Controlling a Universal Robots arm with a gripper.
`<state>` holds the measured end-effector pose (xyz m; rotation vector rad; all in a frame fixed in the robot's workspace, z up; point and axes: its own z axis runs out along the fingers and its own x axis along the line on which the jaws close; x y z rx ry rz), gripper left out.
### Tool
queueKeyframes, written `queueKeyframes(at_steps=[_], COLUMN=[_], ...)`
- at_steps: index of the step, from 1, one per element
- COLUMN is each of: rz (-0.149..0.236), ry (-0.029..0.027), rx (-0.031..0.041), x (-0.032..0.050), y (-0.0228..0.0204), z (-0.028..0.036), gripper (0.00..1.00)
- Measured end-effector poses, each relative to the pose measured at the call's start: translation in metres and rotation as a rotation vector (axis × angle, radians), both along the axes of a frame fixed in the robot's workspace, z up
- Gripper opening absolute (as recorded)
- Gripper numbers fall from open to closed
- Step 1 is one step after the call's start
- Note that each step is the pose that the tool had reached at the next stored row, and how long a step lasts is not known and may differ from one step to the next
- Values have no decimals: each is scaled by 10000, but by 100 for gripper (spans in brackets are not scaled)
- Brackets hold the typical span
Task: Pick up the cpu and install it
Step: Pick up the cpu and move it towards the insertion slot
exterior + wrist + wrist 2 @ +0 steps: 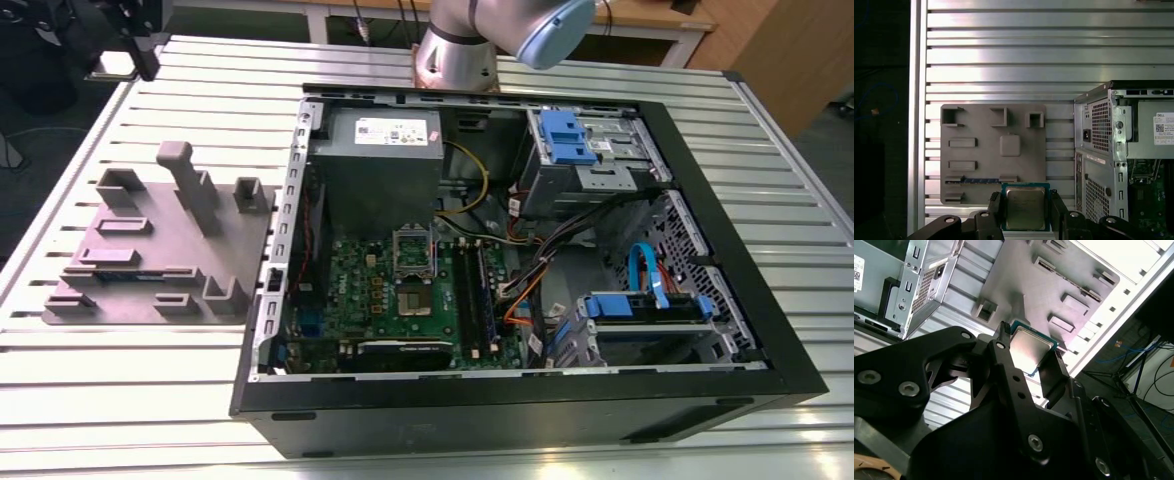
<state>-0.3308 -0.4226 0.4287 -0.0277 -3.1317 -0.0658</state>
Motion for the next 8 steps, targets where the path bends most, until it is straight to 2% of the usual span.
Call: queueKeyframes(at_steps=[3,4,5,8], rz=[0,0,0,0], ry=[0,0,0,0], rx=[0,0,0,0], x=[7,52,62,63], y=[0,0,0,0], z=[0,0,0,0], gripper=[47,47,47,47])
